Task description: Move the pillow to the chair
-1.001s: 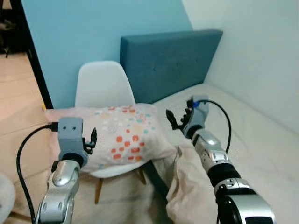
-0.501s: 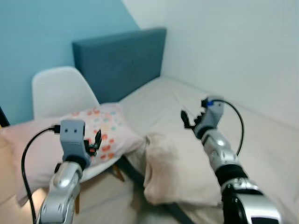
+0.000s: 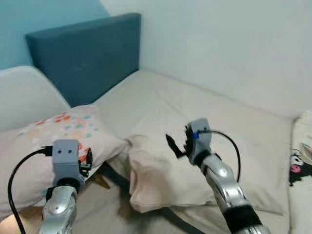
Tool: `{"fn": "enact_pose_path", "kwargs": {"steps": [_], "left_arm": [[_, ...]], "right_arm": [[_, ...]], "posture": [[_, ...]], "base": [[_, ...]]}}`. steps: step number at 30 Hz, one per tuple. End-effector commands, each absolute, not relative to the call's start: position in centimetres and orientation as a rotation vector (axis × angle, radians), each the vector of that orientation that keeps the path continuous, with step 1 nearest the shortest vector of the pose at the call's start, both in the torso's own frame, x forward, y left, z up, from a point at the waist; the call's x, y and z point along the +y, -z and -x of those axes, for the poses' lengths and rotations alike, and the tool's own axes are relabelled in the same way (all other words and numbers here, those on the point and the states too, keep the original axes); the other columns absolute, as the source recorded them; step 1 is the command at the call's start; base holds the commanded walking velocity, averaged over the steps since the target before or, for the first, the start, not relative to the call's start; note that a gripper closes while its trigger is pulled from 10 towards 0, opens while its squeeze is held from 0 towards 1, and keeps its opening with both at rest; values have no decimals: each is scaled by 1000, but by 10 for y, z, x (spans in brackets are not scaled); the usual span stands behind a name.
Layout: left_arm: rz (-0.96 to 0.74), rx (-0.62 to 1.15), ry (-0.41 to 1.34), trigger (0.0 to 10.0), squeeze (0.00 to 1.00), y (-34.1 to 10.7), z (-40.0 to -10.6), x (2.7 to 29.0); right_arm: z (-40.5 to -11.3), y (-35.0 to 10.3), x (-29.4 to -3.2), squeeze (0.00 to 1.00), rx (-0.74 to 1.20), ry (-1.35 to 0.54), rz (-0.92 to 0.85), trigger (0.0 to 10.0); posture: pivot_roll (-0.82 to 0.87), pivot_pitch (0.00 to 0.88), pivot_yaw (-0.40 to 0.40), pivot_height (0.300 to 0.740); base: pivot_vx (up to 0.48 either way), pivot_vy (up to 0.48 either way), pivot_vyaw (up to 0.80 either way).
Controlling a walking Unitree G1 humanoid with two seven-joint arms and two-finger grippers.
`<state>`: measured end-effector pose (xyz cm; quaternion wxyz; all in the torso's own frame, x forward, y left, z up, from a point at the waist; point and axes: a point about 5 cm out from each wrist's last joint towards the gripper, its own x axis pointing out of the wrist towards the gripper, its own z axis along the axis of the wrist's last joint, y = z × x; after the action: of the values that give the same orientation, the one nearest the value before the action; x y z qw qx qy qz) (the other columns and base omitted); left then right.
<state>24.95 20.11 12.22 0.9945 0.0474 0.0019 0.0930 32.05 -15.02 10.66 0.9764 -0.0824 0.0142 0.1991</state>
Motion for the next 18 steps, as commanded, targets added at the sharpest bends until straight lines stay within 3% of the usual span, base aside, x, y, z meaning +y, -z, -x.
{"fn": "enact_pose_path", "kwargs": {"steps": [1,15,18], "left_arm": [[-108,2,-188,10000,0,-121,-248,199],[-168,10,-170,10000,0,-122,-257,200],[-172,12,-173,10000,0,-122,-258,200]], "right_arm": [[-307,-109,-154,0,5,-391,168,10000],[-304,-106,-164,0,42,-292,62,10000],[-307,-109,-163,0,45,-296,17,10000]], "posture": [[-42,0,-110,715],[-55,0,-87,715],[-53,0,-85,715]], "base": [[0,0,-750],[0,0,-749],[0,-404,0]]}}
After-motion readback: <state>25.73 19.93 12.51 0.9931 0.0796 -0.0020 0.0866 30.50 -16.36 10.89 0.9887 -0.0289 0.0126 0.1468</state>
